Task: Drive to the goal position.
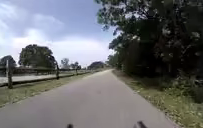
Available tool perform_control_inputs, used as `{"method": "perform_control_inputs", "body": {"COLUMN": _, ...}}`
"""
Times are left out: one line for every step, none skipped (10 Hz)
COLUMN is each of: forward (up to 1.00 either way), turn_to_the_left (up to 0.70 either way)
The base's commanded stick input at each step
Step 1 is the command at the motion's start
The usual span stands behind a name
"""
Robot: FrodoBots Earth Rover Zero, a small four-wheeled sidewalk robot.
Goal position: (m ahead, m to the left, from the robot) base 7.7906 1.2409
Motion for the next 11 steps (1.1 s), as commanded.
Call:
{"method": "perform_control_inputs", "body": {"forward": 0.7, "turn_to_the_left": 0.0}}
{"method": "perform_control_inputs", "body": {"forward": 0.7, "turn_to_the_left": 0.0}}
{"method": "perform_control_inputs", "body": {"forward": 0.7, "turn_to_the_left": 0.0}}
{"method": "perform_control_inputs", "body": {"forward": 0.7, "turn_to_the_left": 0.0}}
{"method": "perform_control_inputs", "body": {"forward": 0.7, "turn_to_the_left": 0.0}}
{"method": "perform_control_inputs", "body": {"forward": 0.7, "turn_to_the_left": 0.0}}
{"method": "perform_control_inputs", "body": {"forward": 0.7, "turn_to_the_left": 0.0}}
{"method": "perform_control_inputs", "body": {"forward": 0.7, "turn_to_the_left": 0.0}}
{"method": "perform_control_inputs", "body": {"forward": 0.7, "turn_to_the_left": 0.0}}
{"method": "perform_control_inputs", "body": {"forward": 0.7, "turn_to_the_left": 0.0}}
{"method": "perform_control_inputs", "body": {"forward": 0.7, "turn_to_the_left": 0.0}}
